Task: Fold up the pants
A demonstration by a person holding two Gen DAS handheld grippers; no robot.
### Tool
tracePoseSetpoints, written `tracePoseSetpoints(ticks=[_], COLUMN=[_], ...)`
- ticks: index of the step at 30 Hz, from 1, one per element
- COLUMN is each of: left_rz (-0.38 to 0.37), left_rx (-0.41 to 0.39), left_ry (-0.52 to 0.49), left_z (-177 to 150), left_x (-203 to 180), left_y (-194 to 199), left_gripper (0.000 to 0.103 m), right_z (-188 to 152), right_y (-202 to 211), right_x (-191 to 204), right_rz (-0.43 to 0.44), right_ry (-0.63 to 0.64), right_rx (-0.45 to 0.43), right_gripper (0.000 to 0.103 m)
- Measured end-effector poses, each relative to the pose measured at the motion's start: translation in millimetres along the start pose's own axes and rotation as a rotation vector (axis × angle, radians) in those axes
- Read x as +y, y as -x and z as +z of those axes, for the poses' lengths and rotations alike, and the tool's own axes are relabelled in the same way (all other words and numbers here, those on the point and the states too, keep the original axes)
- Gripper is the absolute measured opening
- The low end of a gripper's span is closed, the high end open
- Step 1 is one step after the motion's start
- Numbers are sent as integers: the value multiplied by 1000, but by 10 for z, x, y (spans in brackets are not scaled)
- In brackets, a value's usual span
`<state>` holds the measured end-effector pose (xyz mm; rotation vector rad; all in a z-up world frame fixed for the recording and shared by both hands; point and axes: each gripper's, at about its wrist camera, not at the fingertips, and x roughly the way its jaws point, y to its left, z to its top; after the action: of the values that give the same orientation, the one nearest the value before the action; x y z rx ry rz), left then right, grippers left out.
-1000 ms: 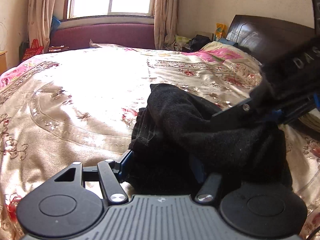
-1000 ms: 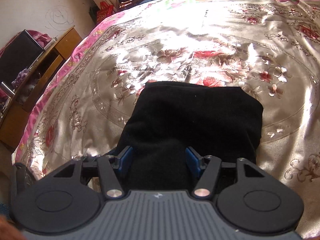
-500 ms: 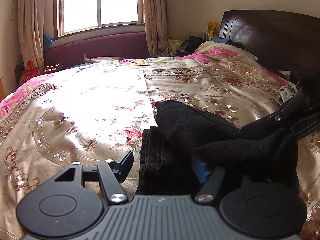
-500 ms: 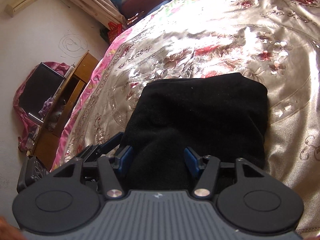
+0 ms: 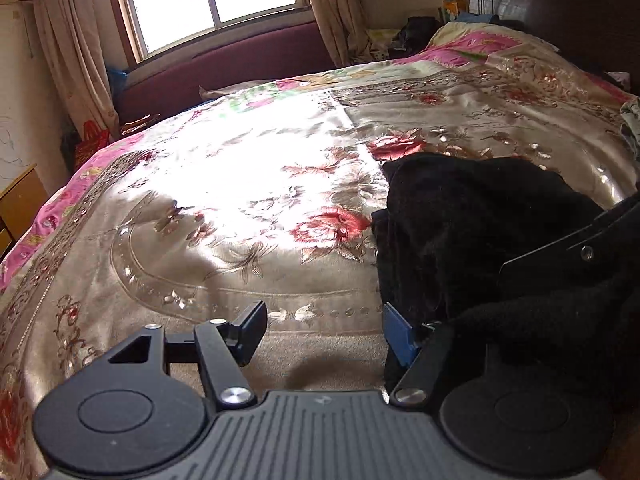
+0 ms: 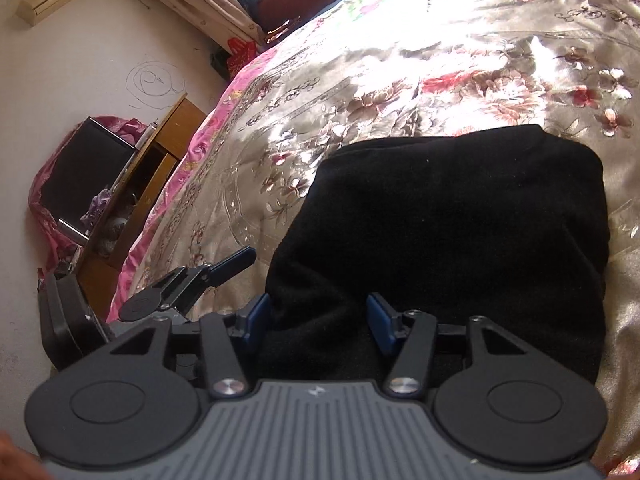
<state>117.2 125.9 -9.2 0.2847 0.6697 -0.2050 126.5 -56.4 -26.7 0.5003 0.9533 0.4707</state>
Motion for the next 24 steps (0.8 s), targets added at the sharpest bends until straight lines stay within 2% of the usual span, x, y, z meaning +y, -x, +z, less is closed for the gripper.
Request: tracePoseSetpoints(ticks=[3, 6, 11, 15, 18, 24], left_rz=[37, 70, 52, -3, 53, 91], left_rx=[28, 38, -12, -25, -24, -25], left_ry=[35, 105, 140, 171, 134, 193], left_z=[-137, -201, -117, -39, -1, -48], left_x=[87, 186, 46, -199, -429, -447], left_y=[125, 299, 659, 737, 754, 931], left_gripper=[77, 77, 77, 77, 77, 78], right_z=[-59, -60, 37, -1, -84, -295], right_y=[-60, -5, 294, 631, 815, 1015], right_x=[31, 82, -20, -40, -108, -164], right_rz=[-25, -29, 0, -64, -116, -211], right_ry=[77, 120, 52, 98, 102, 145], right_rx=[20, 2, -38, -95, -108, -112], right_gripper=[57, 57, 56, 56, 56, 56])
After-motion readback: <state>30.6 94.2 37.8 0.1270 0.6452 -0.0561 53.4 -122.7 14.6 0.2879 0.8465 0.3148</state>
